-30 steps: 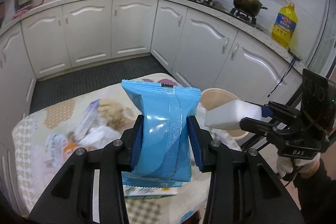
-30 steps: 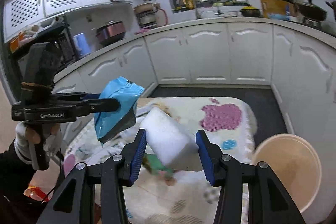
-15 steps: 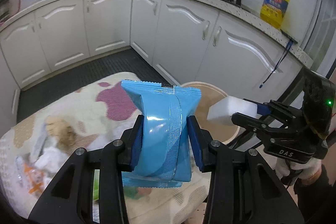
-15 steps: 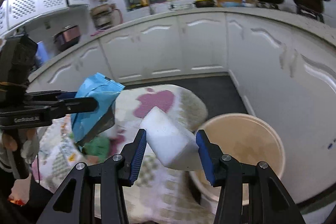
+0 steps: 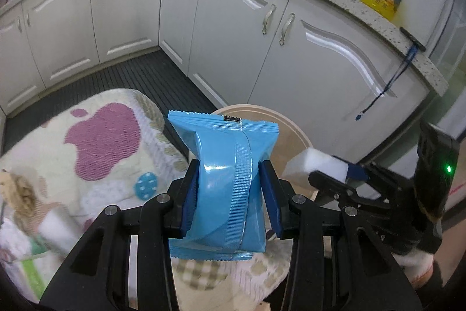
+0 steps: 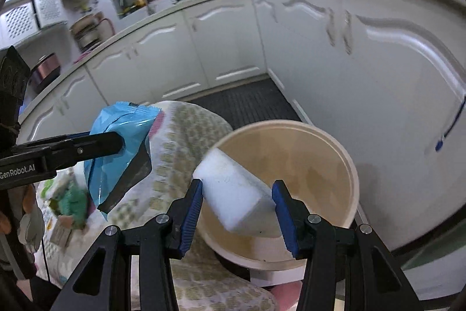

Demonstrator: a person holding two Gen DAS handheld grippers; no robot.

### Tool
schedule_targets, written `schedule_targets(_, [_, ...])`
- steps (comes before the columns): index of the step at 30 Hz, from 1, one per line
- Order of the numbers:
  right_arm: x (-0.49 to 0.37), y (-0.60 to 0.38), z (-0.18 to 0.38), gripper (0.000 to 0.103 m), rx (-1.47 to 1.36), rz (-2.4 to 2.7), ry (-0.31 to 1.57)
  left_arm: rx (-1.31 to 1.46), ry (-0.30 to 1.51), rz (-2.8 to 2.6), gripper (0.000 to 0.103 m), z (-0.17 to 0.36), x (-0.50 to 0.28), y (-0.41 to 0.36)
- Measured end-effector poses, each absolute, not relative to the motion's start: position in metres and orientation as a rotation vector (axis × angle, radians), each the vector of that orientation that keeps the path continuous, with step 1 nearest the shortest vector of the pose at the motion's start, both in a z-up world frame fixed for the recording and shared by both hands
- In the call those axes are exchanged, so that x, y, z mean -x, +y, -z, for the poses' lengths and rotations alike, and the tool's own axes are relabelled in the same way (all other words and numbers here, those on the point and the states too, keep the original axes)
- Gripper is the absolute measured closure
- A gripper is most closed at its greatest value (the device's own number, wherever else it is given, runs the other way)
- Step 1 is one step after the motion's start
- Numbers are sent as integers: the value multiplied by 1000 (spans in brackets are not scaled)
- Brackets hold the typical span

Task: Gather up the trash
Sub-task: 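Carry both items to the beige bin and open both grippers to drop them, then return both tools from the bin to the trash pile on the table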

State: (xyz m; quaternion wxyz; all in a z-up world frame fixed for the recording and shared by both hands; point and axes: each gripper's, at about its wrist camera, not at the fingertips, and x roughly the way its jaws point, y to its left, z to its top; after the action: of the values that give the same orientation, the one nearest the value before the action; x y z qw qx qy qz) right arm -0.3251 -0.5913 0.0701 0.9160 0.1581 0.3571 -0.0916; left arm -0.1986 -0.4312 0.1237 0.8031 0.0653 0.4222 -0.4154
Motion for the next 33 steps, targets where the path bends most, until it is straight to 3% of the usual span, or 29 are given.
schedule_targets(8, [314,-605,-48,53,-352,245,760,-70,927,899,62,-104,185,-452])
schedule_targets(10, [311,-605,-43,49,-354,263,760,-35,934,926,55,-99,181,-454])
schedule_targets(12, [309,-606,-39,45,-348,289,768,-4,950,956,36,-95,177,-456])
schedule_targets(14, [310,-606,-38,40,-336,302,768,12,947,956,31,-94,175,-455])
schedule_targets(33, [318,-585,-57,40,-293,280,749,-68,876,859,30,-123,200,-429])
